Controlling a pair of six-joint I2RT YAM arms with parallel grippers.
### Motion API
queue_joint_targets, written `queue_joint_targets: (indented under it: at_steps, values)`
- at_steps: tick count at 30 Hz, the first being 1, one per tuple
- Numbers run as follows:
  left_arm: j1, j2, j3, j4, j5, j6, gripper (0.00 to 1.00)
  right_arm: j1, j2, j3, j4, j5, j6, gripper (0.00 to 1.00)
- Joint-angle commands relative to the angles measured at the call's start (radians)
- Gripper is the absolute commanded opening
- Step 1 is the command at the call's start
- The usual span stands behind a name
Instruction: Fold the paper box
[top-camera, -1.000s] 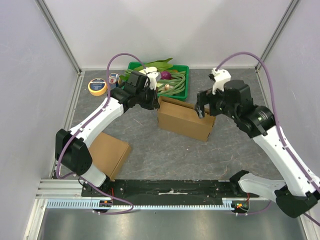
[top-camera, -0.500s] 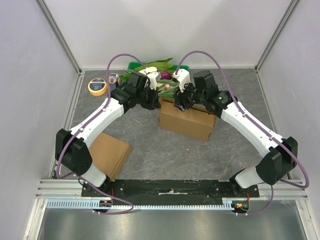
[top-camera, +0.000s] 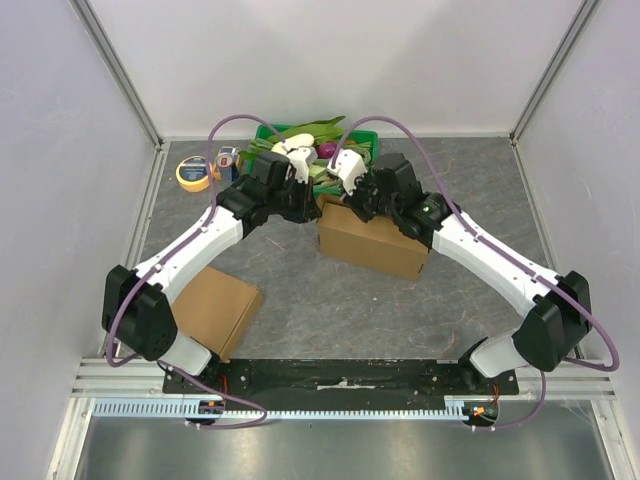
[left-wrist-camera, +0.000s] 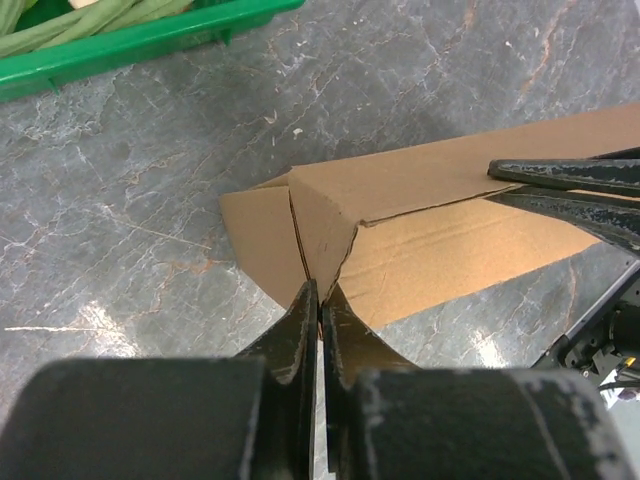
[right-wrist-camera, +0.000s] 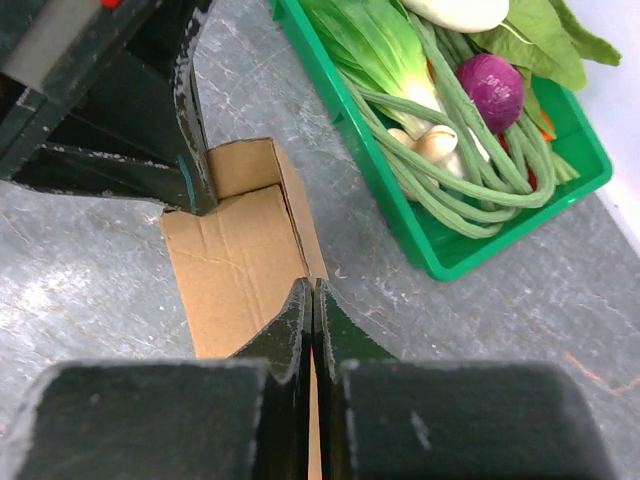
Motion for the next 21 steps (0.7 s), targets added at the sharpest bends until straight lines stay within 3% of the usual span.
queue_joint_targets:
  at_steps: [1, 3, 7, 15, 21]
  values:
    - [-0.013, -0.037, -0.130, 0.027, 0.004, -0.062, 0.13, 0.053, -0.030, -0.085, 0.095, 0.119, -0.036, 0.00]
    - [-0.012, -0.083, -0.158, 0.051, 0.004, -0.068, 0.30, 0.056, -0.050, -0.127, 0.116, 0.129, -0.039, 0.00]
    - [0.026, -0.128, -0.103, -0.008, 0.015, -0.037, 0.45, 0.057, -0.067, -0.144, 0.121, 0.135, -0.049, 0.00]
    - [0.074, -0.050, 0.092, -0.113, 0.055, 0.087, 0.47, 0.057, -0.067, -0.116, 0.097, 0.121, -0.053, 0.00]
    - [0.074, 0.016, 0.173, -0.090, 0.151, 0.098, 0.47, 0.057, -0.059, -0.101, 0.084, 0.118, -0.055, 0.00]
